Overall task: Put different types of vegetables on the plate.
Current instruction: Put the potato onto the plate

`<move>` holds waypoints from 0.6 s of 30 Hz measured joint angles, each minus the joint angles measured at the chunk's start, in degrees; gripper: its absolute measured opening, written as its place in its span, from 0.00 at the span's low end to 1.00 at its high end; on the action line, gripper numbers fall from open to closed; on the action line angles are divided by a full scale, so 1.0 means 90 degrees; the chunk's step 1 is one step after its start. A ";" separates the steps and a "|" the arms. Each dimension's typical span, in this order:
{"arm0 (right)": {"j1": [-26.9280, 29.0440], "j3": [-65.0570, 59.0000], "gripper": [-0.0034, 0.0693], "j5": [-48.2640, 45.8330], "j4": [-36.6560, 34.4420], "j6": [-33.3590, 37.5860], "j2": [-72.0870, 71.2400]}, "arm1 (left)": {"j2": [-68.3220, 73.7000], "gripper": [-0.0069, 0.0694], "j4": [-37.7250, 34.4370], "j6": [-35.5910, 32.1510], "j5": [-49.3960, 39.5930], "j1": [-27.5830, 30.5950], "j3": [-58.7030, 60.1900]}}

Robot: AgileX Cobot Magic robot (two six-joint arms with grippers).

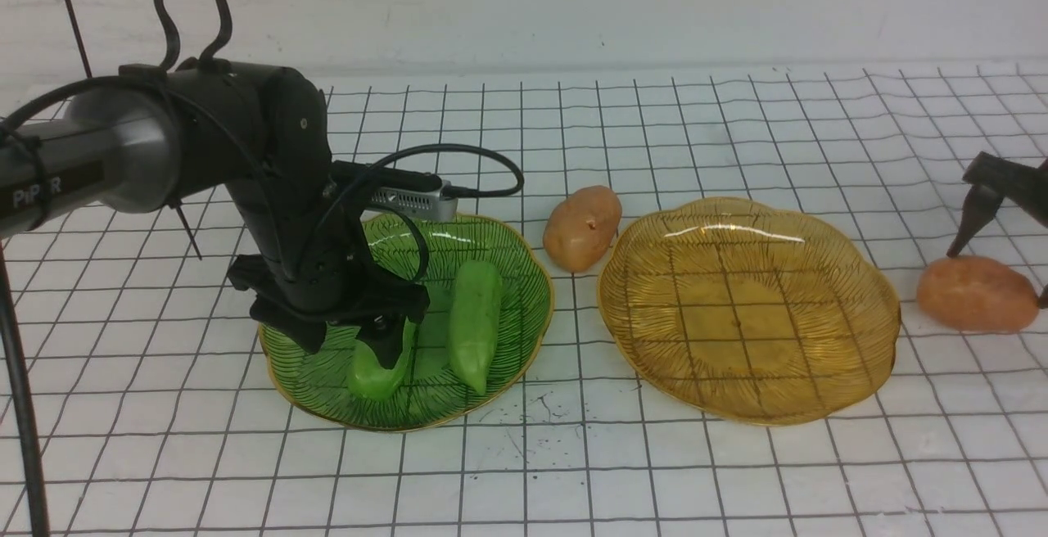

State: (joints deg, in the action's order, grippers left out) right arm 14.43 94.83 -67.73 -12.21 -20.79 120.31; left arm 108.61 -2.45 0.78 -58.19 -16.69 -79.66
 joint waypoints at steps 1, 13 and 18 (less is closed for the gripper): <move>0.0000 0.0005 1.00 -0.0037 -0.0007 -0.0108 0.0015 | 0.0000 0.77 0.0000 0.0000 0.0000 -0.0006 0.0000; 0.0068 0.0819 1.00 -0.0276 -0.0258 -0.0765 0.0246 | 0.0000 0.77 0.0000 0.0000 -0.0073 -0.0006 0.0000; 0.0075 0.0912 0.99 -0.0277 -0.0193 -0.0717 0.0223 | 0.0000 0.77 0.0000 0.0000 -0.0119 -0.0006 0.0000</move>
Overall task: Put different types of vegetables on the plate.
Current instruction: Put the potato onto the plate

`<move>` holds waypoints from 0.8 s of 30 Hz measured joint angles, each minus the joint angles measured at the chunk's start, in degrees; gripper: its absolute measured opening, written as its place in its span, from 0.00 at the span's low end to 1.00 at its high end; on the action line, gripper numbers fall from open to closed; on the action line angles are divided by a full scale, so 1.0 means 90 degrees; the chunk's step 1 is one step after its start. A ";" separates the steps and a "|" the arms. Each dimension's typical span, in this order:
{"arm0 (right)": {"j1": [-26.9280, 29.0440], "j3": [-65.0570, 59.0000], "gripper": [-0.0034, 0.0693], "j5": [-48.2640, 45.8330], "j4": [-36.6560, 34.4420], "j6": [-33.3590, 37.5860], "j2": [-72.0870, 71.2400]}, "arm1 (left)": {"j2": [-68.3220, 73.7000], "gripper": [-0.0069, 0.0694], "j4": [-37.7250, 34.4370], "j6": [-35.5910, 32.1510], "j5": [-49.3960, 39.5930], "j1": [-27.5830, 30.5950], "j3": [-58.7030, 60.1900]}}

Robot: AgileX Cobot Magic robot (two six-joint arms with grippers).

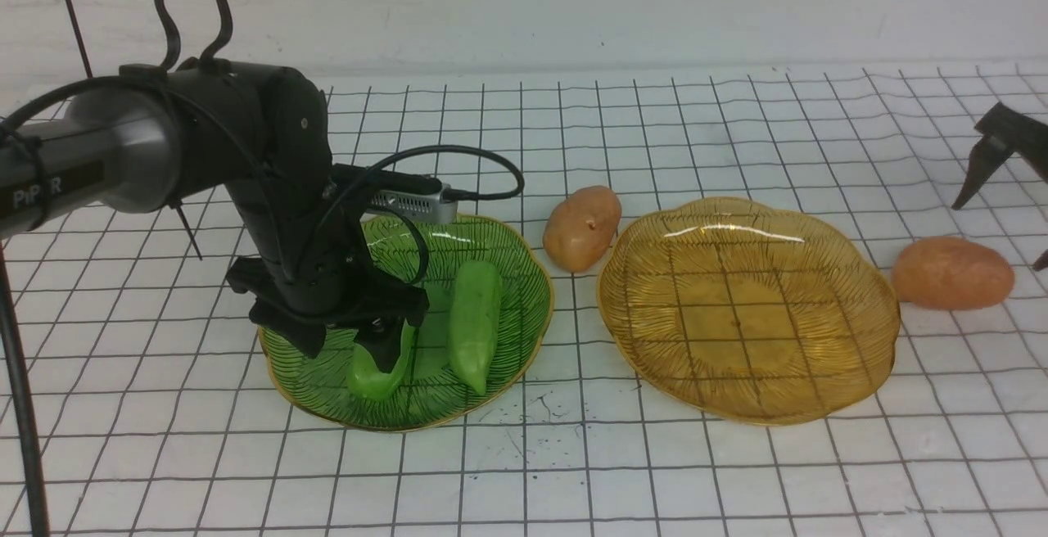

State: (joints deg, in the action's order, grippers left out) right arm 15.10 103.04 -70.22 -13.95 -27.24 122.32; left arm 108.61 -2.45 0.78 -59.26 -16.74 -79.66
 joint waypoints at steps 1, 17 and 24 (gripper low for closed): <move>0.0000 0.0000 0.99 0.0000 0.0008 0.0080 0.0000 | 0.0000 0.77 0.0000 0.0000 -0.0008 0.0000 0.0000; -0.0006 -0.0318 0.97 0.0012 -0.0349 -0.0759 0.0000 | 0.0000 0.77 -0.0008 0.0000 -0.0010 0.0000 0.0000; -0.0006 -0.0656 0.97 0.0026 -0.0485 -0.0953 0.0020 | 0.0000 0.77 -0.0021 0.0000 -0.0002 0.0000 0.0000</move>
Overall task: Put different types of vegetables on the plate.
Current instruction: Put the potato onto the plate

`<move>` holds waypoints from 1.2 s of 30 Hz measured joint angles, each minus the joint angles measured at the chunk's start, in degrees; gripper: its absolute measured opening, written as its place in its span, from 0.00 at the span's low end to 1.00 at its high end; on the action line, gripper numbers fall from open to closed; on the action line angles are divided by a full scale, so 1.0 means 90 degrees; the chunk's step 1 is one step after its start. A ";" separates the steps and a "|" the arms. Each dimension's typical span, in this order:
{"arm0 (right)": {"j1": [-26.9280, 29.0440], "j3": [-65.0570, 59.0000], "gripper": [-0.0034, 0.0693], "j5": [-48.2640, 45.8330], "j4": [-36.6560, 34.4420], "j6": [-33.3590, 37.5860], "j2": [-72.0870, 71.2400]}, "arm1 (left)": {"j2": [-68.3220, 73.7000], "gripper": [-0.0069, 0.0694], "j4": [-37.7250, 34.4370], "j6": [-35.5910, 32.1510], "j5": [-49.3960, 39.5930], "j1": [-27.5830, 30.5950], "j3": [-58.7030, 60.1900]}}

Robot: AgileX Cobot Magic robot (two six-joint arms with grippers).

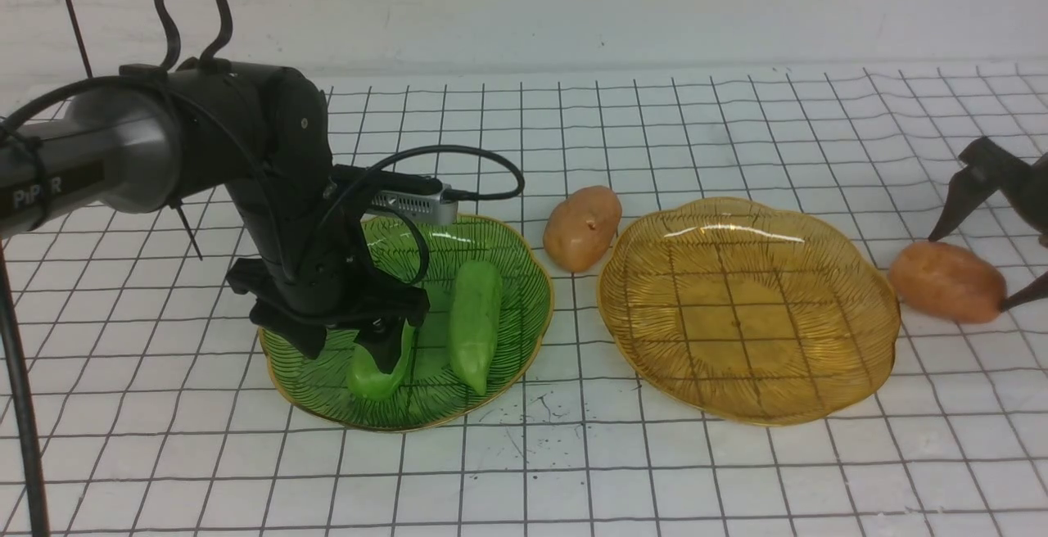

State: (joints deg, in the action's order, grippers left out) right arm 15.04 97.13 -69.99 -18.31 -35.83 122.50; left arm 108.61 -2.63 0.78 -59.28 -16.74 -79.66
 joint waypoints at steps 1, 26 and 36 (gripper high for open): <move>0.0000 0.0000 0.97 0.0000 0.0000 0.0000 0.0000 | 0.0000 0.77 0.0000 0.0000 0.0008 0.0000 0.0000; -0.0507 0.1425 0.81 -0.0032 -0.0299 0.2360 -0.0628 | 0.0000 0.77 -0.0134 0.0000 0.0088 0.0000 0.0000; -0.2803 0.1461 0.80 -0.0130 0.1173 0.3056 -0.0256 | 0.0012 0.61 -0.0358 -0.0005 -0.0686 -0.0005 -0.1319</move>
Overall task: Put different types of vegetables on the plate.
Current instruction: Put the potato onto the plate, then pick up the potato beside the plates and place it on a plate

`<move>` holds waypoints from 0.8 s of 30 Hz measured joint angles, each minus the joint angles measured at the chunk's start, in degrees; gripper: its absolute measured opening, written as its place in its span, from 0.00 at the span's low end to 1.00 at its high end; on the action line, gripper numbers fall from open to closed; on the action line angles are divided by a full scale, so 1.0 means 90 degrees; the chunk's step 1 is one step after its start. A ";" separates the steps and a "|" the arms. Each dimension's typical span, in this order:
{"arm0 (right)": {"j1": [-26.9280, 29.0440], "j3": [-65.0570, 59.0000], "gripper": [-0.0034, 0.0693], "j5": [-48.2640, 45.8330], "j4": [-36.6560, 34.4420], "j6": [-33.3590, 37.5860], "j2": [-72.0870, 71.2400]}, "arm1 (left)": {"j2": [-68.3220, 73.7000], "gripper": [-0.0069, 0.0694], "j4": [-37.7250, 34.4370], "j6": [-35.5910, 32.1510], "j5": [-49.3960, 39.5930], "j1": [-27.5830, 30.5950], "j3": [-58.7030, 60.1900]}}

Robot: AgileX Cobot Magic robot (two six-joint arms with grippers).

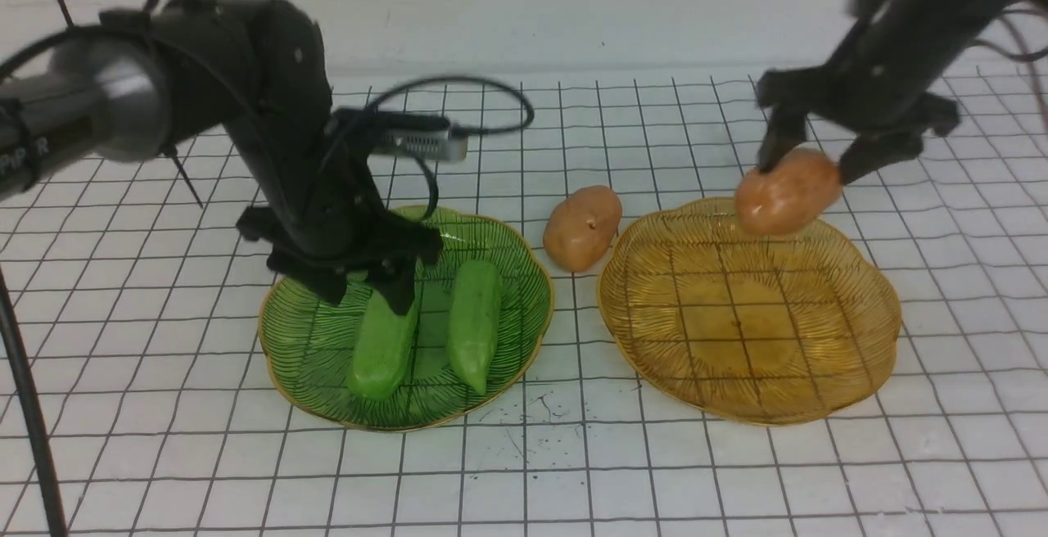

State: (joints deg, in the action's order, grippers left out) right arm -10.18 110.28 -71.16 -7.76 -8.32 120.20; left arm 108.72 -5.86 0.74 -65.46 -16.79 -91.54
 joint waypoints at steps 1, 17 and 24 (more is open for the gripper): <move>-0.0028 0.0000 0.80 0.0000 0.0000 0.0000 0.0014 | 0.0000 0.59 -0.0030 0.0000 -0.0017 -0.0009 -0.0036; -0.0140 -0.0007 0.89 -0.0003 -0.0183 0.0027 0.0143 | 0.1147 0.08 -0.1135 -0.0842 -0.0470 -0.0746 -0.2614; -0.0155 -0.0220 0.82 -0.0008 -0.0181 0.0300 -0.1034 | 0.2013 0.13 -0.1265 -0.1344 -0.0091 -0.0751 -0.3493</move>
State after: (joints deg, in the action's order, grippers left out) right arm -11.58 108.30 -71.23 -9.39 -5.63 110.89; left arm 126.83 -17.24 -11.36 -66.27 -23.55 -122.98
